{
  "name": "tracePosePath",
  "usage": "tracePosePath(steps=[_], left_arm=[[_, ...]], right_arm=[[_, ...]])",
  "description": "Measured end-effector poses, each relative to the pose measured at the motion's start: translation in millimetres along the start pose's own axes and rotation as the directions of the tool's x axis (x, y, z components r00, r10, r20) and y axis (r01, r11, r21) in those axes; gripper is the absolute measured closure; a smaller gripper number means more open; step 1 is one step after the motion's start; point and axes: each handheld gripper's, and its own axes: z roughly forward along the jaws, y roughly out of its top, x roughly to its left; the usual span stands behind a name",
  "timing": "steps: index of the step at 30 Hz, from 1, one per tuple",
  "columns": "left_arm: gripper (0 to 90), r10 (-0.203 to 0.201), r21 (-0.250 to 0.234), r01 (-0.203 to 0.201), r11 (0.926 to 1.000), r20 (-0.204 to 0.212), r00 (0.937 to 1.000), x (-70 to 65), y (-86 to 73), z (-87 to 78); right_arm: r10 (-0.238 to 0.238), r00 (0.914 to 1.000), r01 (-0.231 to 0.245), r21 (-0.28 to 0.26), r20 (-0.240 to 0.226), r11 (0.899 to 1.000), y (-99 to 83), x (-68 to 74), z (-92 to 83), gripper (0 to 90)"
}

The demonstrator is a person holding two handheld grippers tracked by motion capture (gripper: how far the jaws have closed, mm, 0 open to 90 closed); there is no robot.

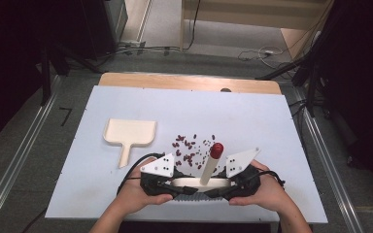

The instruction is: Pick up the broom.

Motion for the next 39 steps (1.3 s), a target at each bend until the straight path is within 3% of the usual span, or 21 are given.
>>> tracePosePath(steps=[5,10,14,16,18,24,31,39], left_arm=[[67.9,0.006,0.004,-0.006,1.0000,0.030,0.9995,0.6,-0.5,0.3],[67.6,-0.015,-0.005,0.015,0.9999,0.060,0.9981,2.6,-2.3,-0.1],[65.8,-0.035,-0.023,0.036,0.9991,0.050,0.9981,3.2,-2.8,-1.3],[62.0,-0.052,-0.033,0.054,0.9980,0.033,0.9981,3.3,-2.3,-1.9],[51.1,-0.075,-0.040,0.075,0.9964,0.021,0.9970,4.6,-1.8,-3.3],[22.6,-0.119,-0.089,0.111,0.9898,-0.090,0.9888,7.5,-3.6,-12.3],[11.7,-0.166,-0.127,0.147,0.9809,-0.157,0.9735,11.0,-8.3,-23.8],[3.9,-0.189,-0.163,0.155,0.9745,-0.223,0.9563,13.5,-15.3,-35.8]], right_arm=[[-0.005,0.9992,0.006,0.011,-0.040,1.000,-0.5,-0.8,-0.1,63.5],[-0.008,0.9983,0.009,0.019,-0.058,1.000,0.2,0.9,0.3,65.0],[0.013,0.9976,-0.012,0.017,-0.068,1.000,2.0,0.7,0.3,65.3],[0.028,0.9978,-0.028,0.017,-0.060,0.999,2.6,0.9,-0.3,65.3],[0.037,0.9983,-0.036,0.027,-0.045,0.999,2.4,0.2,-0.3,65.4],[0.056,0.9983,-0.055,0.018,-0.018,0.998,0.6,-1.7,-3.1,65.4],[0.089,0.9959,-0.089,-0.004,0.016,0.996,-1.7,-5.3,-10.9,65.3],[0.141,0.9873,-0.139,-0.025,0.074,0.990,-5.4,-10.4,-19.5,65.3]])
